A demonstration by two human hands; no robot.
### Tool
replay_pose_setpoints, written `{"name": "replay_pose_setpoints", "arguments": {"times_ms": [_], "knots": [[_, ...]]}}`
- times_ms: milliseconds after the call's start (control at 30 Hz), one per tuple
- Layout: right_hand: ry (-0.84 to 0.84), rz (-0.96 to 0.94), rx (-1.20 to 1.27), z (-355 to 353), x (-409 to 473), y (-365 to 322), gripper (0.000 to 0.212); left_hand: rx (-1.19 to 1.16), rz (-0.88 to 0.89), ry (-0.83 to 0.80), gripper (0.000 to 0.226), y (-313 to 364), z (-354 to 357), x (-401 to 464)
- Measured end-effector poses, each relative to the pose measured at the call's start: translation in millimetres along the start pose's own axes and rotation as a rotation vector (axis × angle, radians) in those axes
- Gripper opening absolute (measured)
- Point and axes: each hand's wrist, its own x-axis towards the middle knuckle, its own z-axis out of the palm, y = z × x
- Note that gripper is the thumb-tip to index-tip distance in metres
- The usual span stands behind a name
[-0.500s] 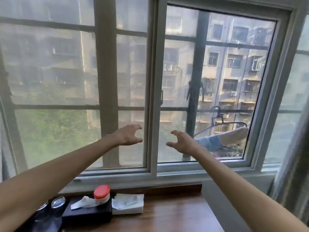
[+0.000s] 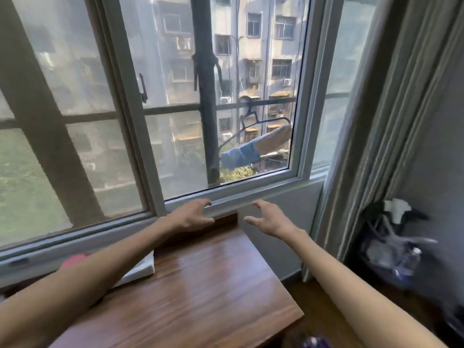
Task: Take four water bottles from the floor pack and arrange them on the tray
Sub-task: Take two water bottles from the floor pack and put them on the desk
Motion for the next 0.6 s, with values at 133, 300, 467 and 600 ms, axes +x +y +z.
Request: {"name": "replay_pose_setpoints", "arguments": {"times_ms": [133,300,467,600], "knots": [[0.018,0.16,0.103,6.1,-26.7,71.2,0.069,0.022,0.092,-0.118,0.061,49.4,57.3,26.9],[0.003,0.342,0.149,15.9,-54.2,155.1,0.068,0.001,0.146,-0.212,0.061,105.6,122.9,59.2],[-0.045,0.519,0.216,28.3,-76.0,238.2,0.064,-0.01,0.196,-0.341,0.065,163.4,186.9,102.0],[-0.09,0.651,0.268,39.7,-86.8,305.1,0.063,-0.011,0.206,-0.468,0.062,206.0,243.6,143.3]]}}
